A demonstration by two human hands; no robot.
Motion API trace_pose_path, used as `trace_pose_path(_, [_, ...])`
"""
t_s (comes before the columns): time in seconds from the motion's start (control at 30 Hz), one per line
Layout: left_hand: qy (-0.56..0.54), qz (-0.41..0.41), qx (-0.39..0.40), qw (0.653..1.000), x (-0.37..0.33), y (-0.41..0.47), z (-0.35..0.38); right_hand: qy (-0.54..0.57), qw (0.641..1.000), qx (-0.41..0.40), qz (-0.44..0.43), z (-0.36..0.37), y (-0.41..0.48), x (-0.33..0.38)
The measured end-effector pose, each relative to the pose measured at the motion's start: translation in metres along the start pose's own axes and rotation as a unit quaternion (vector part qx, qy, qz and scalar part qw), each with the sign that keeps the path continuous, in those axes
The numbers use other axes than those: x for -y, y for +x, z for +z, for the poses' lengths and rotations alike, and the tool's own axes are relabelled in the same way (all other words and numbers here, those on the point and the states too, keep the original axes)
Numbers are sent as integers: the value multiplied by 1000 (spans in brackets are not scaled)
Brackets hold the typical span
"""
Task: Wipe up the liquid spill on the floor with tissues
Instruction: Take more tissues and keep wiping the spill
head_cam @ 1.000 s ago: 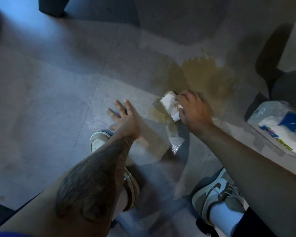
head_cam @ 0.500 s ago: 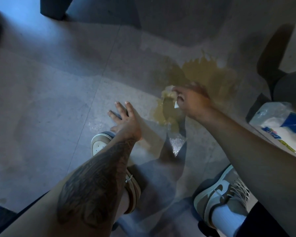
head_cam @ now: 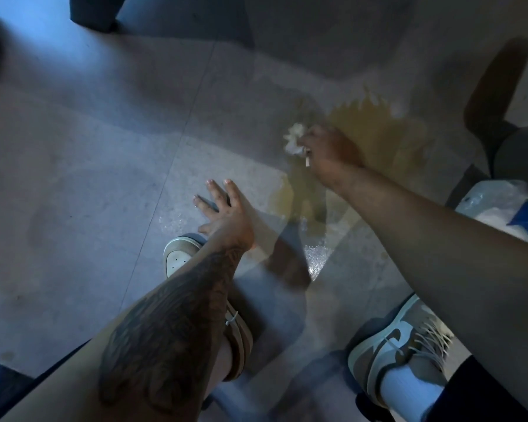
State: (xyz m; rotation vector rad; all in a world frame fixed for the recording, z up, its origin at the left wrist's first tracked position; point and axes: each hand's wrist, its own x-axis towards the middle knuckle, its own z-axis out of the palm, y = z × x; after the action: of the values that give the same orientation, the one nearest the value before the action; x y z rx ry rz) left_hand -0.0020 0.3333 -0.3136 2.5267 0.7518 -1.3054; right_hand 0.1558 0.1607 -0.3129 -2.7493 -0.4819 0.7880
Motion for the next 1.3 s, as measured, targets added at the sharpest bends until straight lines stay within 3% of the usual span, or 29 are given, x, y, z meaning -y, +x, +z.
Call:
trace_pose_path(0.3, [6, -7, 5, 1000, -1, -1, -1, -54, 989, 106, -91, -9, -40, -4])
trace_pose_path(0.5, [1, -2, -4, 1000, 0, 0, 1, 0, 998, -57, -36, -30, -22, -3])
trace_pose_path(0.57, [-1, 1, -5, 1000, 0, 1, 2, 5, 997, -65, -39, -33, -15, 8])
trace_pose_path(0.9, [2, 5, -7, 1000, 2, 2, 3, -28, 987, 70, -141, 14, -51, 32])
trace_pose_path(1.0, [2, 4, -10, 1000, 1, 1, 3, -32, 993, 29, -112, 16, -58, 15])
trace_pose_path(1.17, [0, 8, -13, 1000, 2, -1, 2, 69, 988, -125, -56, 38, -90, 13])
trace_pose_path(1.3, [-7, 14, -18, 1000, 5, -3, 0, 134, 977, -145, -81, 64, -115, 39])
